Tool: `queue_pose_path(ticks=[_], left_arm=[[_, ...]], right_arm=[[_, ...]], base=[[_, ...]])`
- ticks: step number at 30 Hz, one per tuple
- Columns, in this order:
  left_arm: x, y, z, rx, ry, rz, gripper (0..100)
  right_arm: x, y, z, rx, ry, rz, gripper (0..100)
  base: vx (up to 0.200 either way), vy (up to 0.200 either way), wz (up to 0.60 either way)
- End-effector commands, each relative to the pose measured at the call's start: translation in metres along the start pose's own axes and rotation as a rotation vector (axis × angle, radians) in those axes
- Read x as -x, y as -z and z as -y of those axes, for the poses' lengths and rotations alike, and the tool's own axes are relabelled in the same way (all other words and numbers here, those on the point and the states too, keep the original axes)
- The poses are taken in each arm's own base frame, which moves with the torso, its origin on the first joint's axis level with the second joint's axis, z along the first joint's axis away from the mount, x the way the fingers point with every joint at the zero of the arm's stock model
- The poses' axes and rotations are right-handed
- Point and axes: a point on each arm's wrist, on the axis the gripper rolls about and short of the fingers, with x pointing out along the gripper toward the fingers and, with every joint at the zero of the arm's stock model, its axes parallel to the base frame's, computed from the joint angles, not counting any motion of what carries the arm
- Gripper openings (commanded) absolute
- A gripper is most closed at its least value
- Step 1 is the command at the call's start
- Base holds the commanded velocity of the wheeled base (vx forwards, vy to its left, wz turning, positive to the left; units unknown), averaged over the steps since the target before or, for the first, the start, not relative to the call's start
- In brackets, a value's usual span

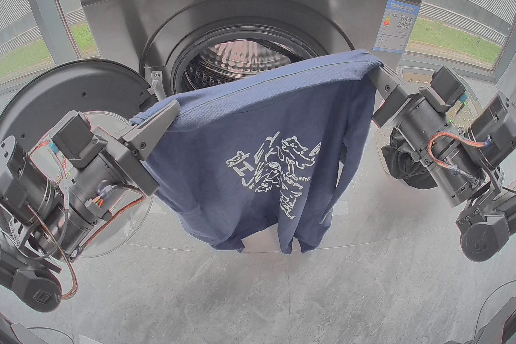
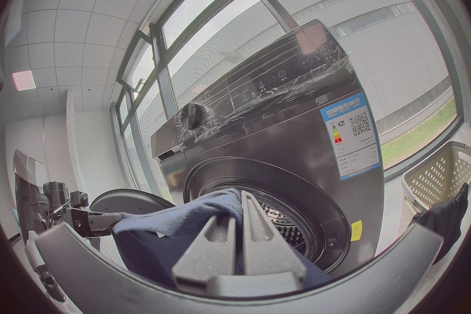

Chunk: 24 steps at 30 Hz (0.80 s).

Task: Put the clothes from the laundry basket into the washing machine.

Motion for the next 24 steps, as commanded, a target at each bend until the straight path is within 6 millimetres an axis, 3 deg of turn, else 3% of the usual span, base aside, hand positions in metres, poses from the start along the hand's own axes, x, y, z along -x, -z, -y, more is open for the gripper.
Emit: queue_pose_path(ticks=[1, 7, 9, 15, 24], left_arm=[[-0.006, 0.010, 0.003, 0.011, 0.017, -0.027, 0], [-0.006, 0.012, 0.003, 0.008, 0.021, -0.027, 0], [-0.003, 0.005, 0.013, 0.000, 0.069, -0.010, 0], [-0.009, 0.018, 0.008, 0.009, 0.104, -0.056, 0], [-0.017, 0.004, 0.011, 0.001, 0.113, 0.008, 0]], right_arm=[[0.002, 0.002, -0.002, -0.003, -0.005, -0.007, 0], [0.005, 0.002, -0.002, -0.004, -0.012, -0.016, 0], [0.005, 0.002, -0.006, -0.010, -0.026, -0.016, 0], [0.007, 0.013, -0.005, -0.006, -0.035, -0.054, 0], [0.019, 0.021, -0.004, -0.002, -0.033, -0.109, 0]], base=[[0.000, 0.000, 0.00], [0.000, 0.000, 0.00], [0.000, 0.000, 0.00], [0.000, 0.000, 0.00], [0.000, 0.000, 0.00]])
